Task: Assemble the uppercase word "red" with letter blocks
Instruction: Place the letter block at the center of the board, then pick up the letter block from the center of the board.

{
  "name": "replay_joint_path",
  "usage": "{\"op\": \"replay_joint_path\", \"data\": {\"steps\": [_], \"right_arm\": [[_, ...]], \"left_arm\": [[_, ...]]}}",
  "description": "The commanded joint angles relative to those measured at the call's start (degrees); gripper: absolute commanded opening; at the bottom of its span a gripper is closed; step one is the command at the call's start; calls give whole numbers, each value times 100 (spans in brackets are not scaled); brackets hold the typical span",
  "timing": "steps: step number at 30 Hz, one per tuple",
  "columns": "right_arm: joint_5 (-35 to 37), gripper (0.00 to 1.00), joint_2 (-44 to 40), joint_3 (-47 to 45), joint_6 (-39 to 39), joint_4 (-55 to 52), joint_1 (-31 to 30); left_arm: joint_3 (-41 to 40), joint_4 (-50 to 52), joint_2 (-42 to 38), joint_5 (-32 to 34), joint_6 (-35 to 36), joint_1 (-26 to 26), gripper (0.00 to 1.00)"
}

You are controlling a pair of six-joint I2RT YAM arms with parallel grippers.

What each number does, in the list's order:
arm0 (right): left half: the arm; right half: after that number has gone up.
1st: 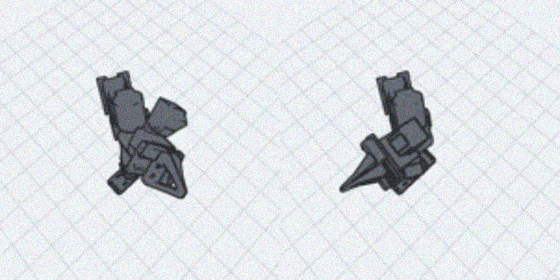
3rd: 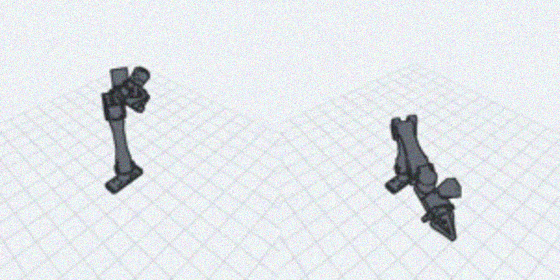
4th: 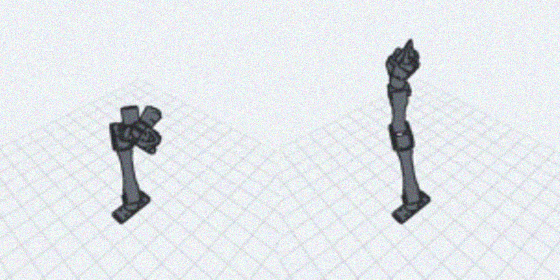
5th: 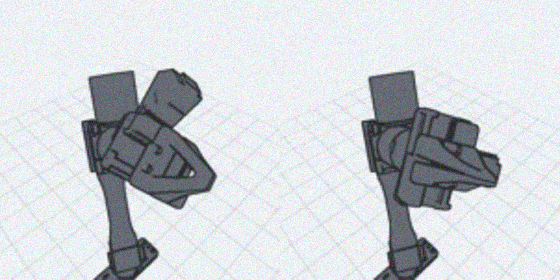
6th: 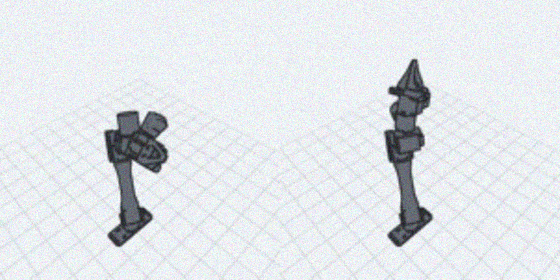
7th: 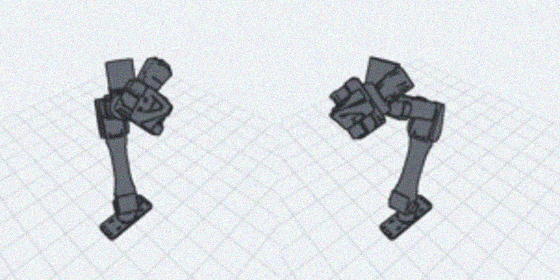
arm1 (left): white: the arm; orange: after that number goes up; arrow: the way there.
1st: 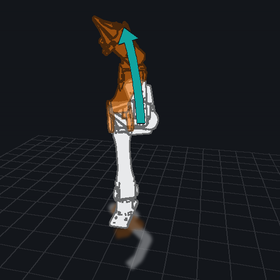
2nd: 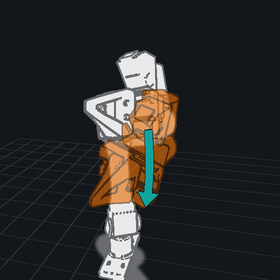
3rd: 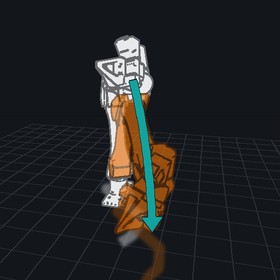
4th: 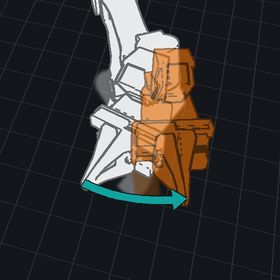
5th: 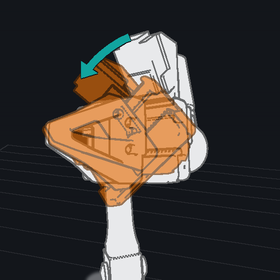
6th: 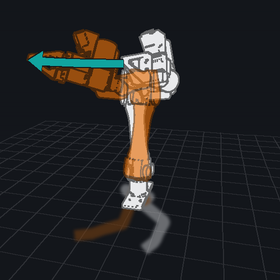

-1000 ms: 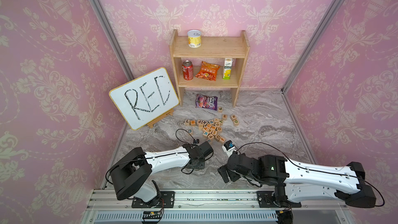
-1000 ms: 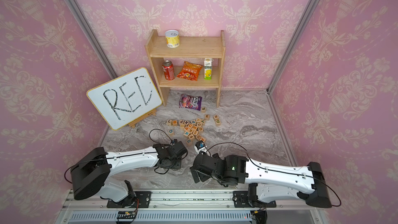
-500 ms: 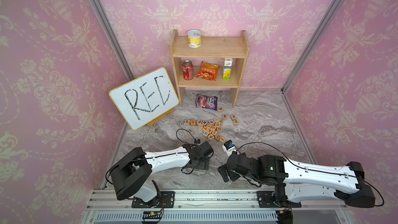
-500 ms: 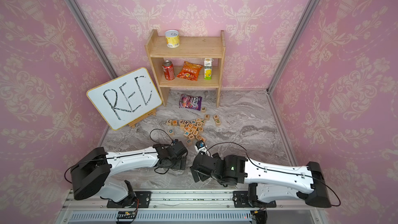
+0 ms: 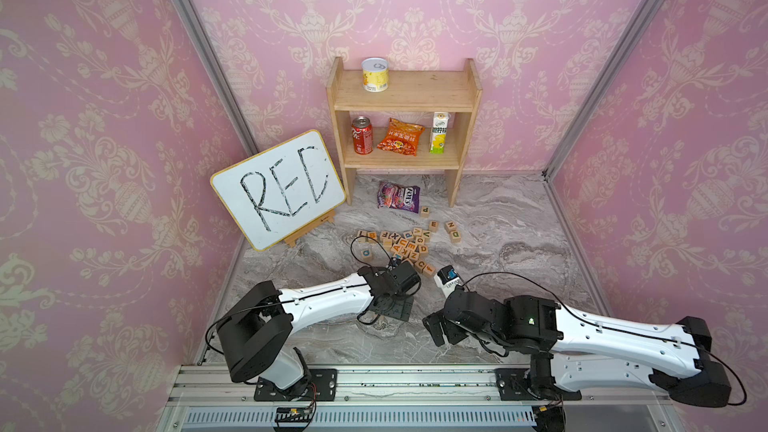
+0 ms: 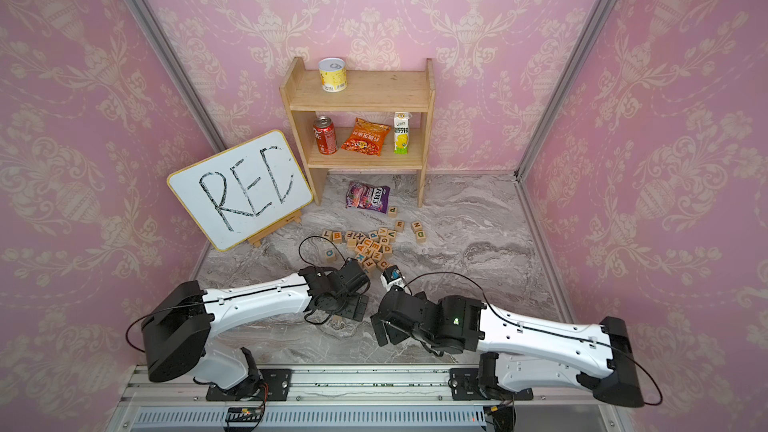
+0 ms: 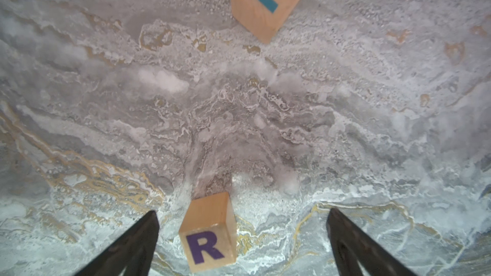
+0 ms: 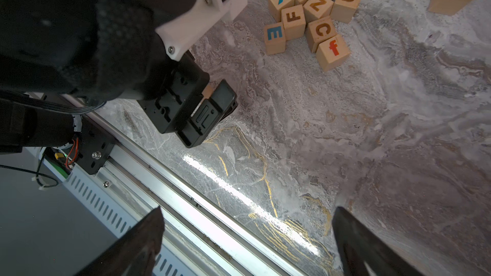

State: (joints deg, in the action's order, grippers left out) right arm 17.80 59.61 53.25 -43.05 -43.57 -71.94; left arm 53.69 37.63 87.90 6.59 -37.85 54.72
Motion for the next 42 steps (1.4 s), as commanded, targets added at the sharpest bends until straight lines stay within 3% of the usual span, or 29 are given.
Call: {"op": "replay_joint_path", "data": {"steps": [1, 17, 23, 36, 42], "right_arm": [[-68, 100, -256, -138, 135, -10, 120], [-456, 100, -332, -80, 532, -187, 681], [-739, 100, -223, 8, 840, -178, 1041], [-1352, 100, 36, 131, 1433, -55, 1841], [-1562, 100, 216, 202, 1588, 7, 2080]], "left_arm": [[235, 272, 93, 124, 576, -116, 99], [1051, 209, 742, -905, 1914, -1092, 99], [1320, 71, 895, -1103, 2520, -1128, 99], [2098, 262, 1574, -1884, 3130, -1435, 99], [2286, 394, 1822, -1918, 3411, -1522, 98]]}}
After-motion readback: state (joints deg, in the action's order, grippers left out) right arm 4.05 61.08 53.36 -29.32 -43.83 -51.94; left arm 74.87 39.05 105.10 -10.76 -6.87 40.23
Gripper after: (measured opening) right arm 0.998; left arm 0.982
